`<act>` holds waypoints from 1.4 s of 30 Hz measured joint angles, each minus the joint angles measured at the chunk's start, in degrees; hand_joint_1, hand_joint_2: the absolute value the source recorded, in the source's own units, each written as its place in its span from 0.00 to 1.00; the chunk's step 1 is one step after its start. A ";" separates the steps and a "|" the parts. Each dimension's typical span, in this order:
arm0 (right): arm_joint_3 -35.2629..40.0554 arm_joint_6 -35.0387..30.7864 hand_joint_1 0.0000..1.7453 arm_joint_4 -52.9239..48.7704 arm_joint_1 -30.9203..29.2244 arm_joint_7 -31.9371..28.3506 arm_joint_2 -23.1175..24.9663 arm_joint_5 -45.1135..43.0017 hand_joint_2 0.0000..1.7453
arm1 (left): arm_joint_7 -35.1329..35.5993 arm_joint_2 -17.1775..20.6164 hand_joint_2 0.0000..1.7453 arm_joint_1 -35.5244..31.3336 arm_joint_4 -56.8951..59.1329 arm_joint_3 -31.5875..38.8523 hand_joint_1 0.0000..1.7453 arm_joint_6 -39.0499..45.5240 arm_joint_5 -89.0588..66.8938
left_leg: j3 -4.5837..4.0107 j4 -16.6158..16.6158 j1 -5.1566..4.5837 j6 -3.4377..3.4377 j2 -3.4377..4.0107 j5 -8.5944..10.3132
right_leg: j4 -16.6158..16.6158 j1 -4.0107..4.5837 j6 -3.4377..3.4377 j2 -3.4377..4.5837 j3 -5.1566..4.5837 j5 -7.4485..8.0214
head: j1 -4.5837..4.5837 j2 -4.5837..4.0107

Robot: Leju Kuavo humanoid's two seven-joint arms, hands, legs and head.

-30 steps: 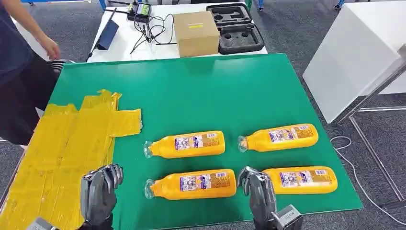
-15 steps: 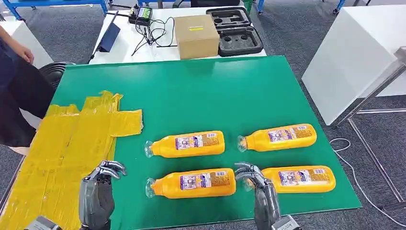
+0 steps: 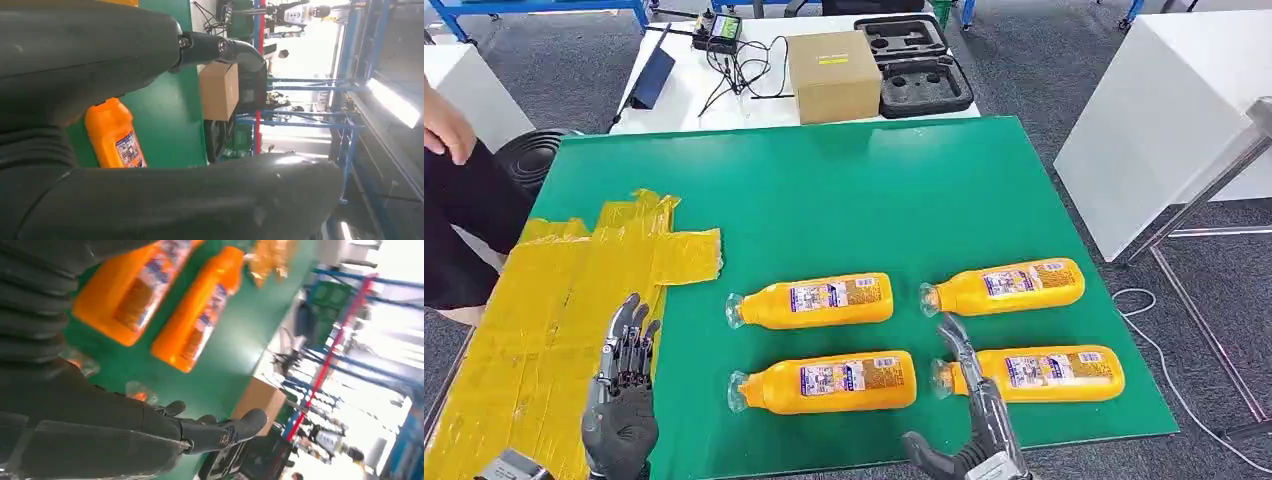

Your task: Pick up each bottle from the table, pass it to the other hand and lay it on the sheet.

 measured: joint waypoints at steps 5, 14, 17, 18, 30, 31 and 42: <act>-2.67 -1.67 0.00 -5.05 7.13 7.78 -8.71 14.29 1.00 | 0.04 -1.12 0.00 0.03 0.02 2.58 0.00 -3.50 0.63 | 0.01 0.00 -0.09 0.12 -0.30 -0.12 | -0.01 -0.09 0.19 -0.14 -0.06 -0.18 | 0.02 0.00; -7.52 -2.36 0.00 -10.66 13.71 9.26 -17.16 15.68 1.00 | -0.22 -3.48 0.00 0.15 0.02 6.67 0.00 -5.97 0.72 | 0.02 0.01 -0.17 0.16 -0.05 -0.15 | -0.02 -0.13 0.20 -0.08 0.27 -0.12 | 0.00 0.00; -7.76 -2.30 0.00 -11.19 14.04 9.54 -17.81 16.09 1.00 | -0.24 -3.83 0.00 0.14 0.02 7.25 0.00 -6.18 0.72 | 0.07 0.01 -0.13 0.16 -0.05 -0.15 | -0.01 -0.09 0.20 -0.08 0.24 -0.12 | 0.00 0.00; -8.07 -2.41 0.00 -11.43 14.32 10.05 -18.14 16.62 1.00 | -0.26 -3.91 0.00 0.13 0.02 7.43 0.00 -6.51 0.81 | 0.09 0.01 -0.12 0.16 -0.05 -0.14 | -0.01 -0.09 0.20 -0.08 0.16 -0.13 | -0.02 0.00; -22.28 0.83 0.00 -17.51 22.66 10.53 -22.14 26.24 1.00 | -0.09 -4.94 0.00 -1.12 1.42 10.67 0.00 -10.40 1.92 | 0.11 0.01 -0.20 0.22 -0.04 -0.18 | -0.02 -0.18 0.31 -0.08 0.41 -0.17 | 0.00 0.00; -23.34 1.05 0.00 -17.68 22.75 10.55 -22.20 26.66 1.00 | -0.04 -5.22 0.00 -1.10 1.44 10.93 0.00 -10.51 1.92 | 0.12 0.01 -0.20 0.22 -0.03 -0.18 | -0.02 -0.18 0.31 -0.07 0.41 -0.17 | -0.02 0.00; -32.35 11.74 0.00 -15.36 18.62 8.32 -23.34 28.47 1.00 | 0.63 -6.67 0.00 -1.08 1.44 12.81 0.00 -11.60 1.84 | 0.21 0.01 -0.20 0.24 -0.03 -0.17 | -0.02 -0.17 0.31 -0.08 0.49 -0.16 | 0.00 0.00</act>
